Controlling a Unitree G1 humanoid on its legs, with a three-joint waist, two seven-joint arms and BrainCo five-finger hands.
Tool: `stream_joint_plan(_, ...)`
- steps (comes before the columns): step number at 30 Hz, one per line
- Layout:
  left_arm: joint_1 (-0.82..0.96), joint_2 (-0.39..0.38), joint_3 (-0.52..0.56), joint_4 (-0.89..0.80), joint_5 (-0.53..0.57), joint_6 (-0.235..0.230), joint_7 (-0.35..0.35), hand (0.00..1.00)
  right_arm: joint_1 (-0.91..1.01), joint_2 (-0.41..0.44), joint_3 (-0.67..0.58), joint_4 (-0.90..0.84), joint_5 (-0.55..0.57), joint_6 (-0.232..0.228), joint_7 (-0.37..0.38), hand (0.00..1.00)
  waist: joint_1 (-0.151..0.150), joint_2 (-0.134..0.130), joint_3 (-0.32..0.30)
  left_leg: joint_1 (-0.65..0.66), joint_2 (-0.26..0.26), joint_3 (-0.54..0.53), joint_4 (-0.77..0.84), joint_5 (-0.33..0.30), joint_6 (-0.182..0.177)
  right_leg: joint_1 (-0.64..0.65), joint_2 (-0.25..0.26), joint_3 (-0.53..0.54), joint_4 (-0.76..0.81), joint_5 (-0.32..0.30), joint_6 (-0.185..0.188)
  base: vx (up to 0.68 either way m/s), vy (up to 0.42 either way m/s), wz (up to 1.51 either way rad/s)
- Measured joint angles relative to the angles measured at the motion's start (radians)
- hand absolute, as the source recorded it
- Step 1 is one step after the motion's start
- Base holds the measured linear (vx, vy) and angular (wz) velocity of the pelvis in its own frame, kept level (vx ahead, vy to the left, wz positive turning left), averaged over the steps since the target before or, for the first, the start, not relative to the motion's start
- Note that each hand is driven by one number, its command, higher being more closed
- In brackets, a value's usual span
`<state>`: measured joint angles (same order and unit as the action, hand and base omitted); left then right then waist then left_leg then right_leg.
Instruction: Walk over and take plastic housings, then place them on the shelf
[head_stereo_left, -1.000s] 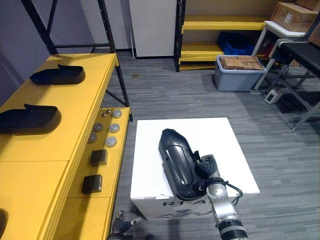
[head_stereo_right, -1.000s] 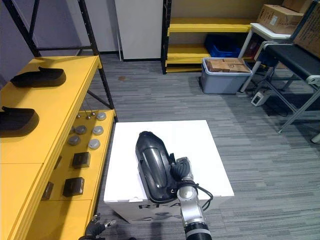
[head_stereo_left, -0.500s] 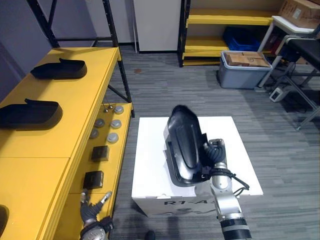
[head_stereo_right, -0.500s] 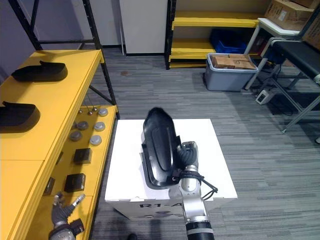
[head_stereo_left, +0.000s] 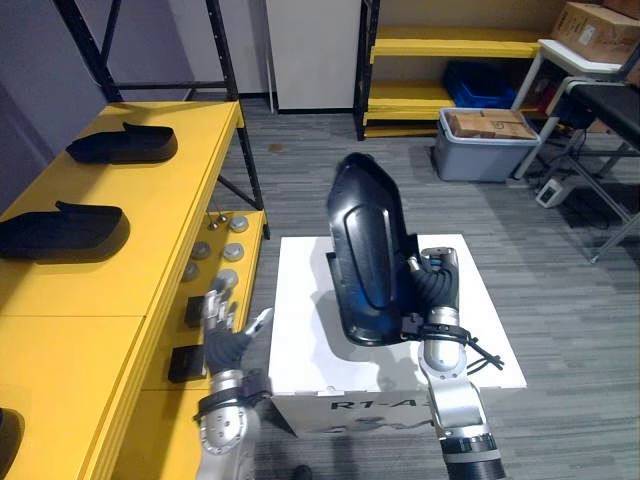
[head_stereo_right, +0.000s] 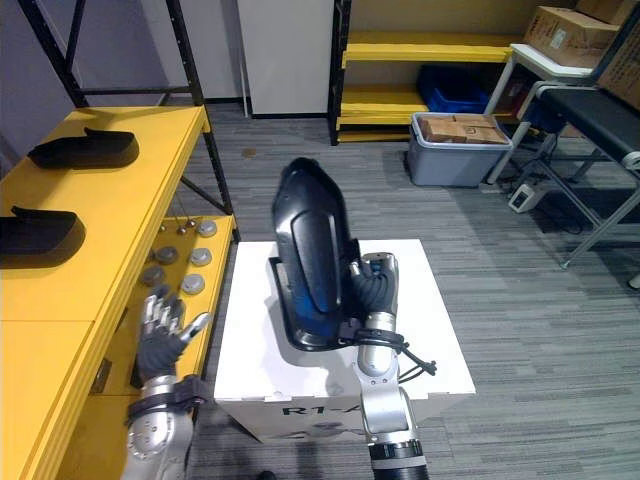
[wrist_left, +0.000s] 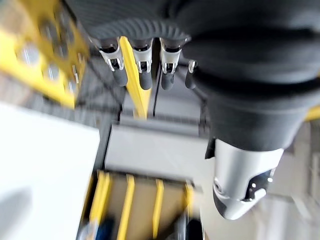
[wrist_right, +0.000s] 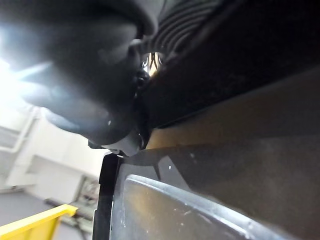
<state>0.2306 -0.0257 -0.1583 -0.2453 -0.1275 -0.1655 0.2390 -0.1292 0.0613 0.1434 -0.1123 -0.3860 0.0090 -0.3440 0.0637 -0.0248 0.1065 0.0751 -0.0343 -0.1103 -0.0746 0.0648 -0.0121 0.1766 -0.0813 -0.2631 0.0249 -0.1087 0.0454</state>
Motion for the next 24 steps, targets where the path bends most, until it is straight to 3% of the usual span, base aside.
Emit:
stream_joint_plan(8, -0.063, 0.040, -0.108, 0.056, -0.043, 0.004, -0.008, 0.00, -0.042, -0.007, 0.151, -0.014, -0.004, -0.040, 0.004, 1.00, -0.001, 0.007, -0.035, 0.004, 0.001, 0.010, 0.000, 0.000, 0.000, -0.005, 0.000, 0.008, 0.000, 0.001, -0.001, 0.00, 0.000, -0.01)
stream_joint_plan(14, -0.079, 0.050, -0.125, 0.071, -0.086, 0.013, 0.002, 0.00, -0.042, -0.010, 0.216, -0.027, 0.003, -0.068, 0.012, 1.00, -0.001, 0.007, -0.056, 0.001, 0.002, 0.027, 0.000, 0.000, 0.000, -0.016, 0.001, 0.025, 0.000, 0.003, -0.003, -0.01, -0.005, -0.08)
stream_joint_plan(15, -0.080, 0.052, -0.127, 0.071, -0.095, 0.013, 0.006, 1.00, -0.042, -0.010, 0.219, -0.027, 0.003, -0.069, 0.011, 1.00, -0.002, 0.007, -0.060, 0.000, 0.002, 0.030, -0.001, 0.000, 0.000, -0.018, 0.001, 0.028, -0.001, 0.004, -0.004, -0.01, -0.009, -0.06)
stream_joint_plan(17, -0.085, 0.066, -0.142, 0.074, -0.127, 0.014, 0.020, 1.00, -0.041, -0.011, 0.222, -0.027, 0.004, -0.069, 0.011, 1.00, -0.003, 0.007, -0.063, 0.000, 0.002, 0.030, -0.001, 0.000, 0.000, -0.018, 0.001, 0.029, -0.001, 0.005, -0.004, -0.01, -0.006, -0.02)
stream_joint_plan(18, -0.089, 0.072, -0.145, 0.078, -0.128, 0.014, 0.022, 1.00, -0.041, -0.011, 0.223, -0.027, 0.004, -0.069, 0.010, 0.00, -0.004, 0.007, -0.064, 0.000, 0.003, 0.031, -0.001, 0.000, 0.000, -0.019, 0.001, 0.029, -0.001, 0.006, -0.005, 0.00, 0.000, 0.00)
stream_joint_plan(24, -0.108, 0.092, -0.148, 0.112, -0.194, 0.023, 0.043, 1.00, -0.041, -0.028, 0.259, -0.027, 0.043, -0.094, 0.011, 0.00, -0.024, 0.005, -0.081, -0.003, 0.003, 0.032, -0.001, 0.000, 0.000, -0.020, 0.002, 0.031, -0.006, 0.010, -0.006, 0.00, 0.000, 0.00)
